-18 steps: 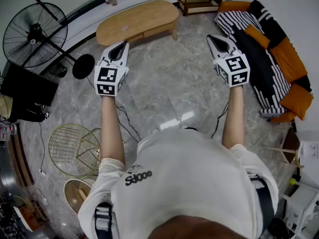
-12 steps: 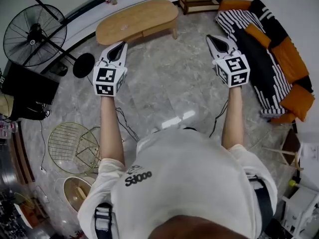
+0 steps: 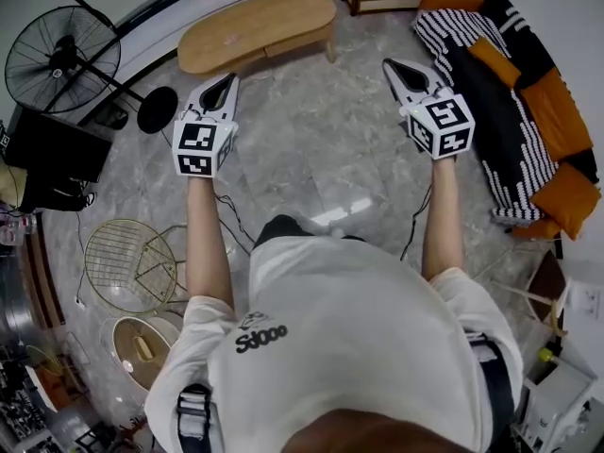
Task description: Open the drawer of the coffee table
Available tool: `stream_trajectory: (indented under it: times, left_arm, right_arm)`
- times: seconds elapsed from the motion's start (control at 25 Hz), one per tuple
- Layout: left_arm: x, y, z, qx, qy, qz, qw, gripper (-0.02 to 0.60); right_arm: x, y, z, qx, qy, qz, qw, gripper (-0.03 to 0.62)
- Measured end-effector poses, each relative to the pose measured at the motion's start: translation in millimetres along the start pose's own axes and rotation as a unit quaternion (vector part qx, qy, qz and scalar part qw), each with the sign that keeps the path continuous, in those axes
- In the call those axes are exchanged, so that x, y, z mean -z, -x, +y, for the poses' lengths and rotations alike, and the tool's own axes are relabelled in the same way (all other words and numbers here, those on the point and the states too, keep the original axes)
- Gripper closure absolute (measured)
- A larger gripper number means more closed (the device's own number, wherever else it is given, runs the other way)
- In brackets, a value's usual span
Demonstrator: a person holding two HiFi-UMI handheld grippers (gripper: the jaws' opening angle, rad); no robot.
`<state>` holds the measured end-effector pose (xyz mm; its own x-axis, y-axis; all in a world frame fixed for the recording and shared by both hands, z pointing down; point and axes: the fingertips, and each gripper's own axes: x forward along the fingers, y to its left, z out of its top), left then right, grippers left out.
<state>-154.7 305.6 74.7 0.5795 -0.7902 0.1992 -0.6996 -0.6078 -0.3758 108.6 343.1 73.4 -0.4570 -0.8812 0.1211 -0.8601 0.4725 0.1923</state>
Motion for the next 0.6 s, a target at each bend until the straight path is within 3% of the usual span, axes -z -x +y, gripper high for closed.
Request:
stream_trajectory:
  times: [0.6]
  left_arm:
    - [9,-93,18,0.005,0.013,0.006,0.9999,0.566]
  right_arm:
    - [18,-43,-78,0.031,0.007,-0.001,0.999,0.589]
